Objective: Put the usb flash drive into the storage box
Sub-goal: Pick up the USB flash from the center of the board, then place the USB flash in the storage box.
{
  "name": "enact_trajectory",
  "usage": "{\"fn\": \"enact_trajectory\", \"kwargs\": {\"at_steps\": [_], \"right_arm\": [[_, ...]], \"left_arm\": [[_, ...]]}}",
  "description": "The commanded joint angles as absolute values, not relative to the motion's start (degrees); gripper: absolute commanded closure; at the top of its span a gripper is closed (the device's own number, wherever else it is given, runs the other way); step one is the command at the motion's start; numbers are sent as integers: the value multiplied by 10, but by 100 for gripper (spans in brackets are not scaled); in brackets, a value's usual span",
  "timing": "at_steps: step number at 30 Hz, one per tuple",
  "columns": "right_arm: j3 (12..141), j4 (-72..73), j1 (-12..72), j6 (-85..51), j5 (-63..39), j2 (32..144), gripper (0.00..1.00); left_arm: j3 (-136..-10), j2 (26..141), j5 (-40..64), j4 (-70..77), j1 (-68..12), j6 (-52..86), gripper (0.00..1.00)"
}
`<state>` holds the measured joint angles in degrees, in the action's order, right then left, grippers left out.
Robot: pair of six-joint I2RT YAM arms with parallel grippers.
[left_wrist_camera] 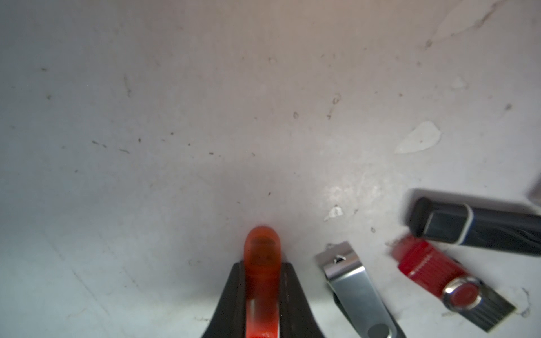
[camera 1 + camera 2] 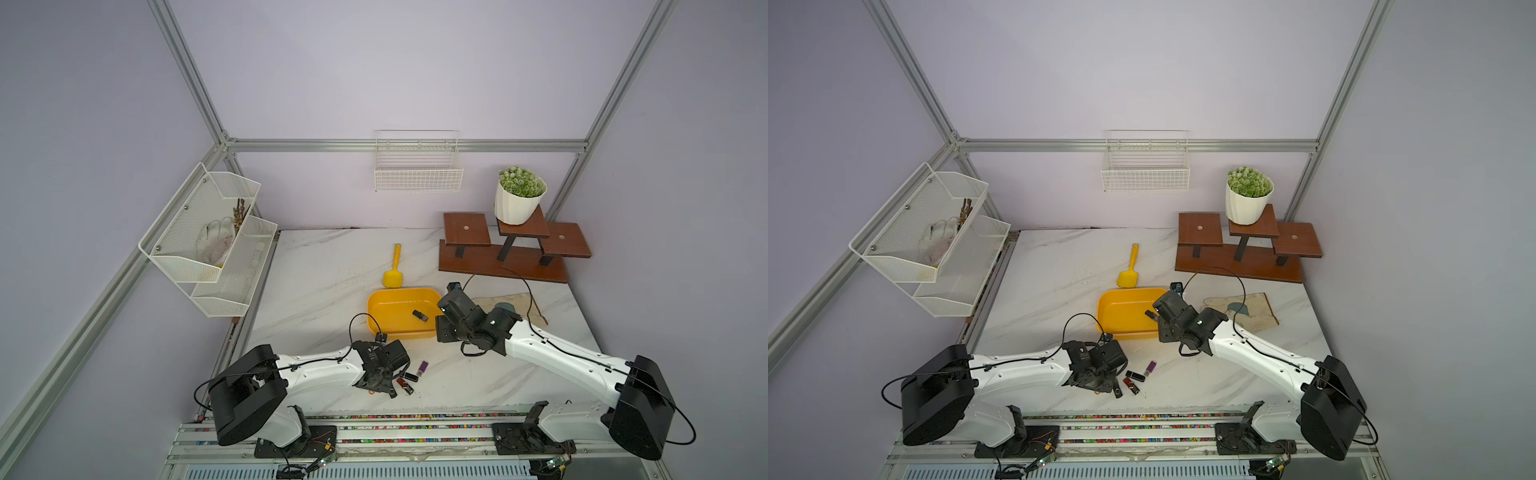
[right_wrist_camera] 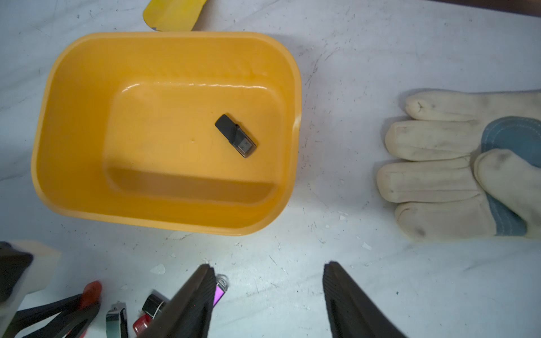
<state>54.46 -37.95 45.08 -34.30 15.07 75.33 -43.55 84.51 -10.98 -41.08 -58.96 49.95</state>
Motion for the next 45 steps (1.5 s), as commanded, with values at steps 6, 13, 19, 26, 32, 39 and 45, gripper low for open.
{"fn": "enact_trajectory", "kwargs": {"at_steps": [6,13,19,26,32,39,45], "right_arm": [[475,-340,518,-380,112,733,31],[451,-324,536,-431,92,750,32],[454,-321,536,-437,105,764,33],[471,-381,530,-457,178,761,32],[502,-418,492,-453,183,747,32],[532,-439,422,-419,198,704,31],[579,-467,398,-397,201,737,31]], "left_arm": [[-452,872,-108,-431,-592,491,100],[-465,852,-134,-465,-591,485,100],[-475,841,-144,-488,-586,480,100],[-529,794,-173,-550,-569,461,100],[-651,797,-174,-609,-510,393,100],[-853,928,-155,-604,-421,286,100],[-989,1085,-93,-593,-397,266,100]]}}
